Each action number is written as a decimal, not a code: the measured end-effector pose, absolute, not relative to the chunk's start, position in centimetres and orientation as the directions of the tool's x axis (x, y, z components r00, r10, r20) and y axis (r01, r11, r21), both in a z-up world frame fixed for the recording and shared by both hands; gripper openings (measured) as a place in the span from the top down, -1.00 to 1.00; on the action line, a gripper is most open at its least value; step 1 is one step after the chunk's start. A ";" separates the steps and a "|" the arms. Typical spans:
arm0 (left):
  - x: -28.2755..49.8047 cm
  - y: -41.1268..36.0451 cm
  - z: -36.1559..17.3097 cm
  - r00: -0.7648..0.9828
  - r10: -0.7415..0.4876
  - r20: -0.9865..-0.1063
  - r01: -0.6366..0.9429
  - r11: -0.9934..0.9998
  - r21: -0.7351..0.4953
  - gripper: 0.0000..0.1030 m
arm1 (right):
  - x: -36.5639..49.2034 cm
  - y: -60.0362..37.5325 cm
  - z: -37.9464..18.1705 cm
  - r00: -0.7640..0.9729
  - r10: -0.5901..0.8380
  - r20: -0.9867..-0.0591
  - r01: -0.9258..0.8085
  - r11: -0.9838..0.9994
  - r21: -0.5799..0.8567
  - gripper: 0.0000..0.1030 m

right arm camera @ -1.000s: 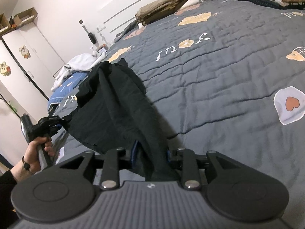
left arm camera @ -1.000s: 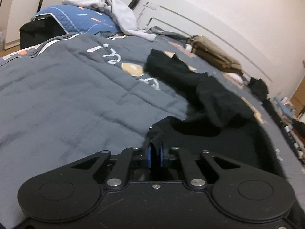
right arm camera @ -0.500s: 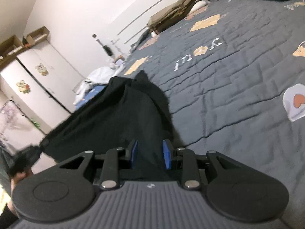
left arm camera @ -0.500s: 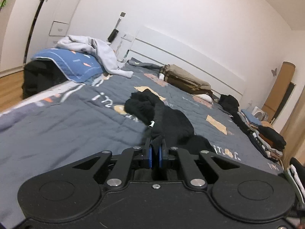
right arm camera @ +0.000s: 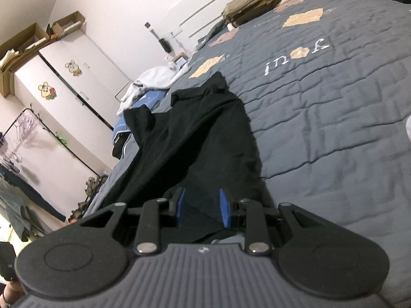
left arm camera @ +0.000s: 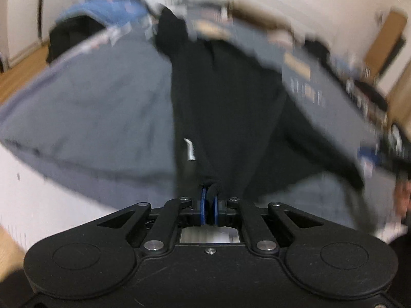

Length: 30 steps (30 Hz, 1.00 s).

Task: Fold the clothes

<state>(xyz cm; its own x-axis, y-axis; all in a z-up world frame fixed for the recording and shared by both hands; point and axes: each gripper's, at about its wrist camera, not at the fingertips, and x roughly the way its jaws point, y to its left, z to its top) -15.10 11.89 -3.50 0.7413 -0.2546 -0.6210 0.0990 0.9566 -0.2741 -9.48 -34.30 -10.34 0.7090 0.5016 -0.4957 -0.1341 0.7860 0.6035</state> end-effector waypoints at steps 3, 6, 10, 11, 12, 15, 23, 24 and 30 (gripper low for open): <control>-15.0 11.0 -3.2 0.744 -0.241 -0.624 0.115 0.965 -0.236 0.64 | -9.3 -33.5 -10.2 0.701 0.503 -0.506 -0.146 0.795 0.589 0.42; -14.9 10.2 -2.9 0.746 -0.226 -0.626 0.130 0.972 -0.197 -0.30 | -8.8 -33.2 -10.0 0.714 0.474 -0.515 -0.150 0.822 0.549 0.28; -11.7 9.3 -2.5 0.791 -0.202 -0.577 0.124 0.977 -0.172 -0.31 | -7.7 -32.7 -9.6 0.728 0.454 -0.514 -0.152 0.838 0.524 0.17; -10.3 9.1 -2.7 0.800 -0.192 -0.569 0.114 0.979 -0.170 -0.31 | -7.5 -32.5 -9.6 0.731 0.457 -0.507 -0.155 0.835 0.529 0.16; -8.6 9.0 -3.1 0.810 -0.174 -0.561 0.091 0.981 -0.172 -0.31 | -7.4 -32.4 -9.5 0.734 0.461 -0.498 -0.161 0.831 0.533 0.15; -3.6 9.6 -4.7 0.810 -0.149 -0.568 0.029 0.976 -0.215 -0.33 | -7.6 -31.9 -9.6 0.744 0.474 -0.471 -0.189 0.826 0.532 0.14; 4.6 12.0 -10.5 0.758 -0.078 -0.647 -0.097 0.968 -0.231 -0.33 | -7.8 -31.8 -10.5 0.748 0.456 -0.481 -0.173 0.835 0.522 0.12; 4.9 12.2 -11.2 0.748 -0.075 -0.659 -0.103 0.968 -0.227 -0.33 | -7.7 -31.8 -10.7 0.745 0.456 -0.487 -0.171 0.836 0.522 0.12; 6.1 11.0 -13.3 0.726 -0.068 -0.684 -0.079 0.980 -0.182 0.22 | -7.4 -31.4 -11.5 0.728 0.453 -0.516 -0.158 0.842 0.516 0.11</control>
